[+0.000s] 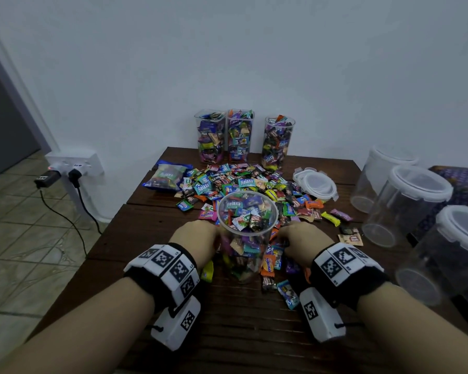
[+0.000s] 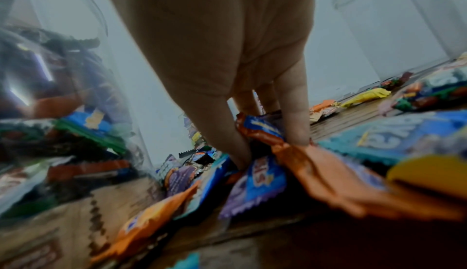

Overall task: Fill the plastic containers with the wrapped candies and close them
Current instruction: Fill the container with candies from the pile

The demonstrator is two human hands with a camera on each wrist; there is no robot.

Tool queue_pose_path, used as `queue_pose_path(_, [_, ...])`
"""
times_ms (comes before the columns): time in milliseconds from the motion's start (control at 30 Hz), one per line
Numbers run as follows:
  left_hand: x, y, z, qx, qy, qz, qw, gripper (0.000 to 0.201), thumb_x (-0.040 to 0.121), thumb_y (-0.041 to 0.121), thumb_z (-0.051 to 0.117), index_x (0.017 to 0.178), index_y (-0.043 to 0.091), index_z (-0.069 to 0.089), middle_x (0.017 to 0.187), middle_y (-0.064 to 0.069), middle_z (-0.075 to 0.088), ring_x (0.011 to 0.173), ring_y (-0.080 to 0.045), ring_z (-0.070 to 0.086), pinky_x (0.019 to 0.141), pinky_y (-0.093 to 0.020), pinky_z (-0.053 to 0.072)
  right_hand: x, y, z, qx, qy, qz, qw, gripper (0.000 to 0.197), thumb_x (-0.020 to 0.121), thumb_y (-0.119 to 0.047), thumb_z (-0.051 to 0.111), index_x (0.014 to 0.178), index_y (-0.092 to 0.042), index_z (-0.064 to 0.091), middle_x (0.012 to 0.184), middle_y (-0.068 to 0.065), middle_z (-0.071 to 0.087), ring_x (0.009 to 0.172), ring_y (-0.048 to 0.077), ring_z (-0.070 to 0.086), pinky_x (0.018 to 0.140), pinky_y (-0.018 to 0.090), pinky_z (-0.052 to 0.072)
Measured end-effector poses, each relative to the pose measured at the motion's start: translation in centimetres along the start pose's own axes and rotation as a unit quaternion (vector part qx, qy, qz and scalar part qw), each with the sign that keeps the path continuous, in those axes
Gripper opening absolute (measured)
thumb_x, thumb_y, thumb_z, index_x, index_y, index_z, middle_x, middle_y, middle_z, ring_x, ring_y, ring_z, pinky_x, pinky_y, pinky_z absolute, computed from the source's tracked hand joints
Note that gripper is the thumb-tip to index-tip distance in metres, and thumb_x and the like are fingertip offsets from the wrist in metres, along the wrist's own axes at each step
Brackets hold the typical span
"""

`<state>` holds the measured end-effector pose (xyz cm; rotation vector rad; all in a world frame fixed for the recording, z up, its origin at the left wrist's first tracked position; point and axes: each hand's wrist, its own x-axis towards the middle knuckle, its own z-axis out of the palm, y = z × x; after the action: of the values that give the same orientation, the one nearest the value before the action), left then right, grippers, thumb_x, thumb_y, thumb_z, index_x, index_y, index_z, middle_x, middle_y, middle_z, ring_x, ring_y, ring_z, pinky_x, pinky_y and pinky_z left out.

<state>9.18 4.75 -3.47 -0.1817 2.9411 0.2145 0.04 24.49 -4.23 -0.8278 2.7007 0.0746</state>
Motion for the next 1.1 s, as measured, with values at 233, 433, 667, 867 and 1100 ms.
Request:
queue_pose_path(233, [0.2, -0.6, -0.3, -0.025, -0.001, -0.018, 1.000, 0.015, 0.090, 0.016, 0.053, 0.094, 0.018, 0.067, 0.101, -0.005, 0.066, 0.096, -0.025, 0.060, 0.083, -0.035, 0.050, -0.4, -0.1, -0.7, 0.006, 0.009, 0.006, 1.000, 0.021, 0.088, -0.003, 0.047, 0.102, -0.012, 0.059, 0.109, 0.010, 0.056, 0.106, 0.027, 0.054, 0.080, 0.031, 0.042])
queue_pose_path(433, [-0.1, -1.3, -1.2, -0.103, 0.071, -0.033, 0.992, 0.012, 0.086, 0.011, 0.057, 0.084, 0.018, 0.065, 0.081, 0.003, 0.060, 0.084, -0.017, 0.058, 0.070, -0.026, 0.042, -0.6, 0.4, -1.0, 0.041, 0.031, 0.025, 0.998, 0.031, 0.087, -0.004, 0.048, 0.065, -0.023, 0.037, 0.080, 0.001, 0.045, 0.086, 0.020, 0.046, 0.072, 0.025, 0.034])
queue_pose_path(667, [-1.2, -1.9, -3.5, -0.235, 0.220, -0.039, 0.946, 0.012, 0.084, 0.013, 0.065, 0.078, 0.023, 0.064, 0.084, 0.008, 0.060, 0.082, -0.012, 0.054, 0.072, -0.023, 0.038, -2.1, 1.1, -2.7, 0.174, 0.135, 0.042, 0.975, 0.016, 0.084, -0.002, 0.054, 0.080, -0.018, 0.056, 0.087, 0.002, 0.056, 0.087, 0.020, 0.054, 0.075, 0.026, 0.044])
queue_pose_path(867, [-2.2, -1.3, -5.9, -0.340, 0.293, 0.005, 0.894, 0.020, 0.082, 0.012, 0.069, 0.072, 0.028, 0.062, 0.081, 0.010, 0.063, 0.072, -0.009, 0.059, 0.067, -0.020, 0.044, -4.1, 0.3, -6.8, 0.264, 0.280, -0.009, 0.923, 0.020, 0.081, -0.003, 0.058, 0.075, -0.022, 0.057, 0.072, -0.009, 0.052, 0.079, 0.016, 0.052, 0.068, 0.023, 0.041])
queue_pose_path(1100, [-3.2, 0.5, -7.3, -0.396, 0.322, 0.060, 0.858, 0.017, 0.080, 0.012, 0.071, 0.074, 0.026, 0.065, 0.077, 0.013, 0.061, 0.066, -0.004, 0.057, 0.067, -0.022, 0.044, -6.3, -3.7, -9.3, 0.292, 0.336, -0.129, 0.886, 0.021, 0.078, 0.000, 0.058, 0.080, -0.020, 0.064, 0.077, -0.008, 0.055, 0.078, 0.016, 0.053, 0.069, 0.024, 0.039])
